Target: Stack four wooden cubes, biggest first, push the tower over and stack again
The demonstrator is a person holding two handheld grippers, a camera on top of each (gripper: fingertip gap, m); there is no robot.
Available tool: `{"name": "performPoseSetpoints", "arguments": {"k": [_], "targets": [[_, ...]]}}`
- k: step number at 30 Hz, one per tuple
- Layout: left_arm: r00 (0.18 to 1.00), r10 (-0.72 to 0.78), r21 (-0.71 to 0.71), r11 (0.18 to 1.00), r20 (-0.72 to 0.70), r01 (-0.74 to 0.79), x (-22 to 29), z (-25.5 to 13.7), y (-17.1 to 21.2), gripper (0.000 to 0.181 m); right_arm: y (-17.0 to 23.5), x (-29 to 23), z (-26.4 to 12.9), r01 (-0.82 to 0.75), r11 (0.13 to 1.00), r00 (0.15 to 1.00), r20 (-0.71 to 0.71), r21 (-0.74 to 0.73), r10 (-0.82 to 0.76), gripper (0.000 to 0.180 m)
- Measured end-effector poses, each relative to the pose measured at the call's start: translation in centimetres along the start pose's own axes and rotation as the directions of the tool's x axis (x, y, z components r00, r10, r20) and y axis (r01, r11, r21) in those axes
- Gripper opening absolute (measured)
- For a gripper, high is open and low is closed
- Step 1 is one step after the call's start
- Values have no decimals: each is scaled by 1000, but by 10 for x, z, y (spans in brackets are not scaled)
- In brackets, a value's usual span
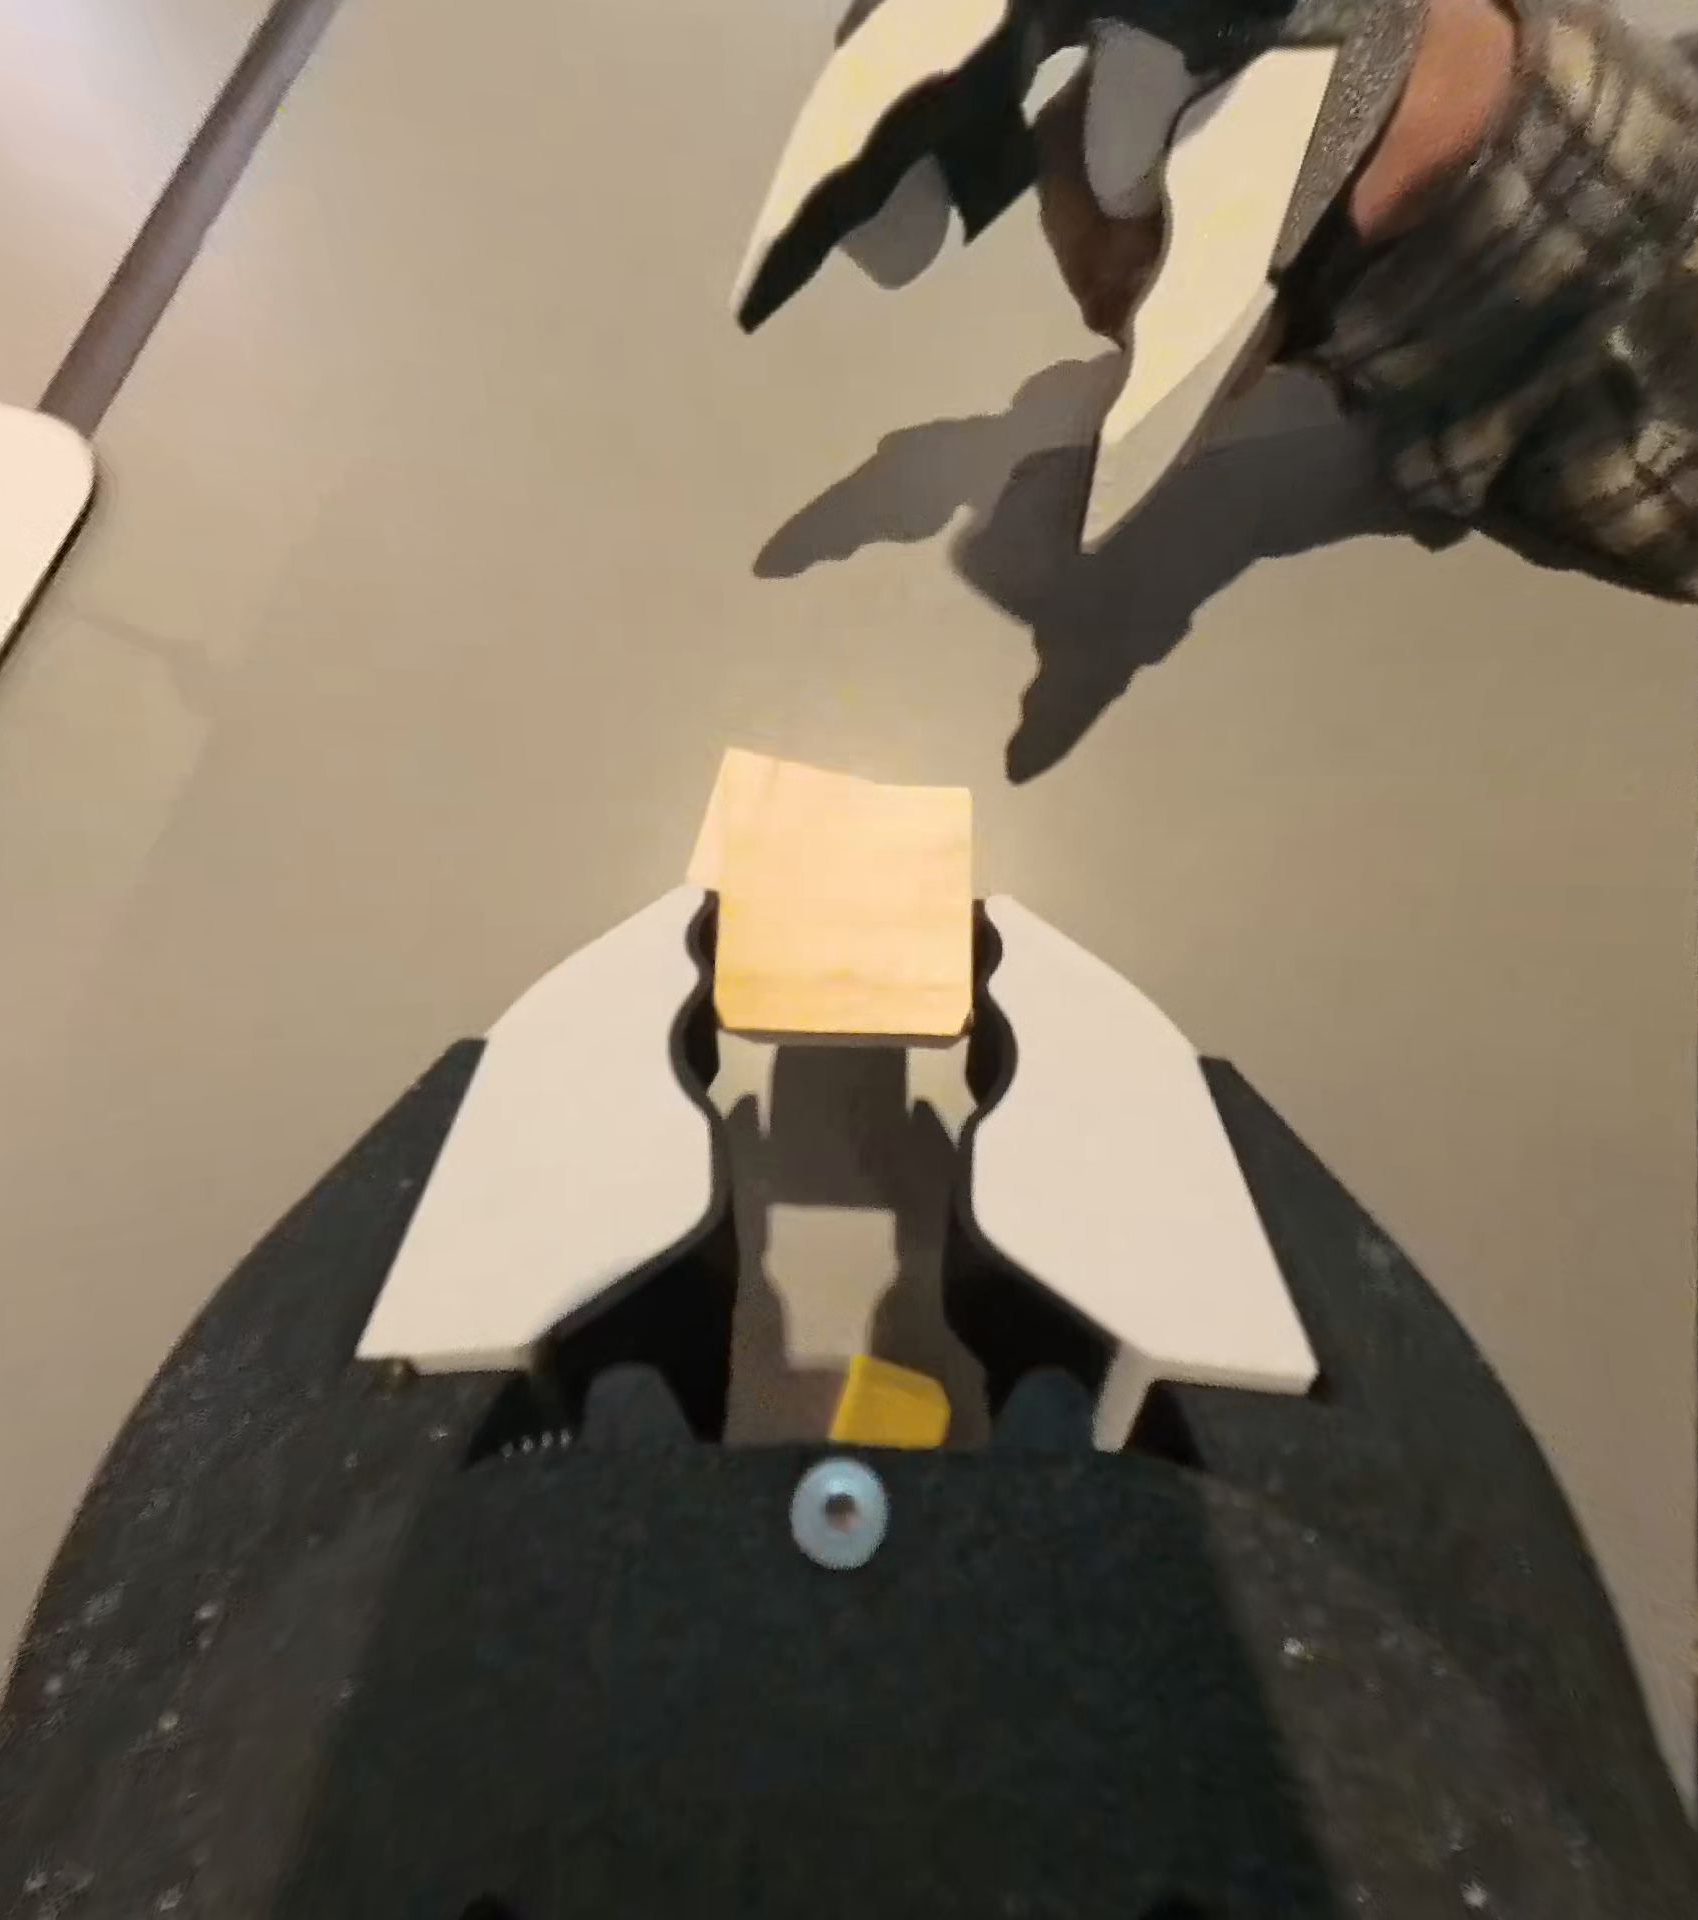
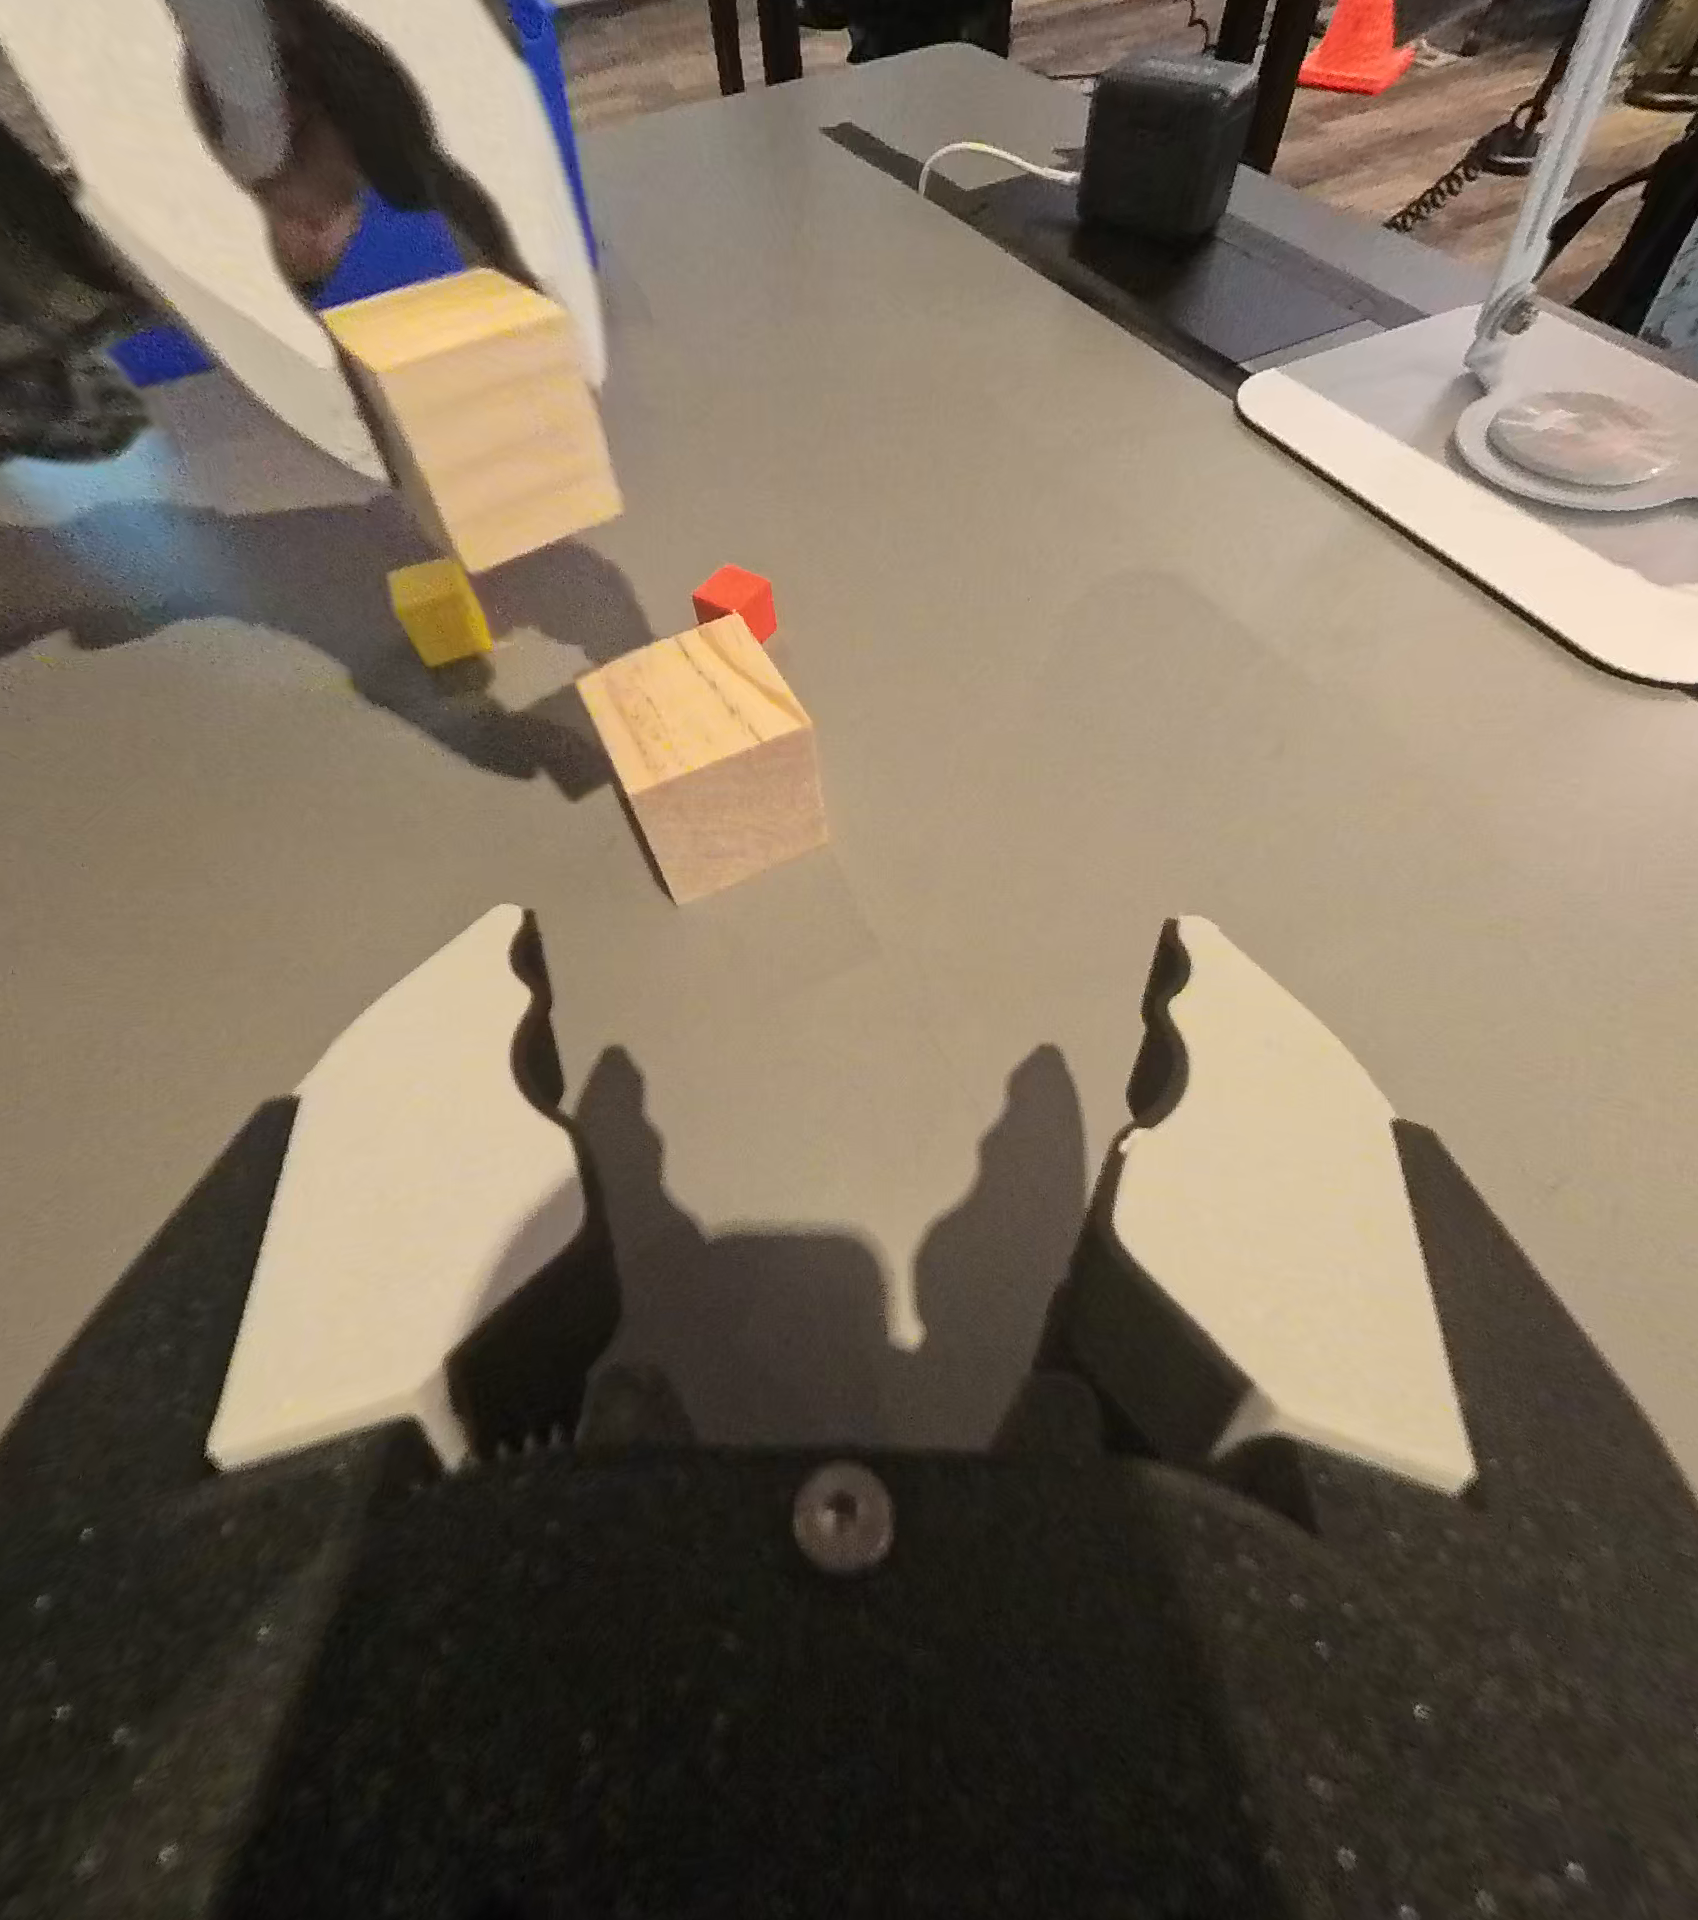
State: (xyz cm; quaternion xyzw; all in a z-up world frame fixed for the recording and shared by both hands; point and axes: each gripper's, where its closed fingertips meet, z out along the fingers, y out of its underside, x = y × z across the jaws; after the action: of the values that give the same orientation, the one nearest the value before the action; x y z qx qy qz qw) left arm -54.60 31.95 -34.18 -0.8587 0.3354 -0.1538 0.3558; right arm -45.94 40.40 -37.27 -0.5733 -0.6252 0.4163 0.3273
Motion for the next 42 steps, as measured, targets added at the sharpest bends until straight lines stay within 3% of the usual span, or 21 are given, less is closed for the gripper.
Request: {"name": "performPoseSetpoints", "arguments": {"k": [2,13,42], "targets": [[995,68,-8,998,-69,-69,-4,10,-3,45,0,0,-1,-4,1000,1000,7,7,4,108],[968,199,3,980,-152,-201,-12,41,1,45,-1,4,-4,-26,999,1000,16,23,25,107],[978,181,-48,981,-107,-187,-16,53,7,45,-1,0,-2,-35,999,999,35,20,34,106]]}}
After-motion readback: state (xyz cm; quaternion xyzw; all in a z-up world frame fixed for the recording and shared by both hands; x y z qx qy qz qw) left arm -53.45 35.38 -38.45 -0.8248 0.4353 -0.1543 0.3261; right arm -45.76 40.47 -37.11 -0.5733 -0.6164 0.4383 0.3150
